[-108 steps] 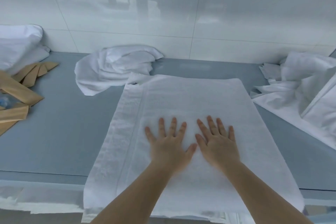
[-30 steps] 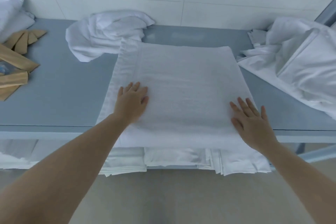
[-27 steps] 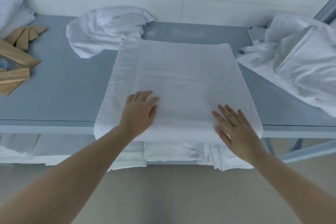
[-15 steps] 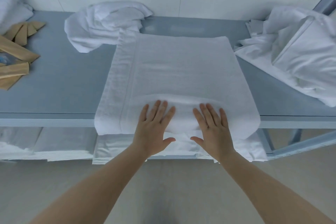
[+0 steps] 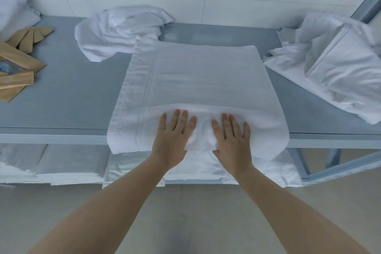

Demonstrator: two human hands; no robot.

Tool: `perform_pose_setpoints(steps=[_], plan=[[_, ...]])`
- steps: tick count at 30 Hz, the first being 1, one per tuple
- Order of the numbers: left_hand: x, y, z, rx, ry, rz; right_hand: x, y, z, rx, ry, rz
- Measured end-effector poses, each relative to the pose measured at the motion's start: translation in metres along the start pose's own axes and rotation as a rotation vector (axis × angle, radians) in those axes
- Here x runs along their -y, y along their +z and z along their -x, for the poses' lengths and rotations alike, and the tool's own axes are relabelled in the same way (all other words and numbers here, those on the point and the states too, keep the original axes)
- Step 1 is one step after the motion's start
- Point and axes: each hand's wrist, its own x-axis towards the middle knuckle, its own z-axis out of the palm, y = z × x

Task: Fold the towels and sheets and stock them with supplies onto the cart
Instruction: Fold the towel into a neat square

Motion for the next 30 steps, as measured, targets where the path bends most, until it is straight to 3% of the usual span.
perform_pose_setpoints(steps=[8, 13, 21, 30], plan=[[0.009, -0.014, 0.009, 0.014, 0.086, 0.034, -0.029, 0.000, 0.011, -0.204, -0.128, -0.097], [0.014, -0.015, 0.033, -0.226, 0.061, 0.085, -0.036, 0.001, 0.023, -0.315, -0.108, -0.076], [0.039, -0.023, 0.066, -0.353, -0.039, 0.149, -0.058, -0.011, 0.047, -0.308, -0.003, -0.125], [0.062, -0.070, 0.093, -0.354, -0.221, 0.250, -0.083, -0.050, 0.081, -0.356, 0.132, -0.220]])
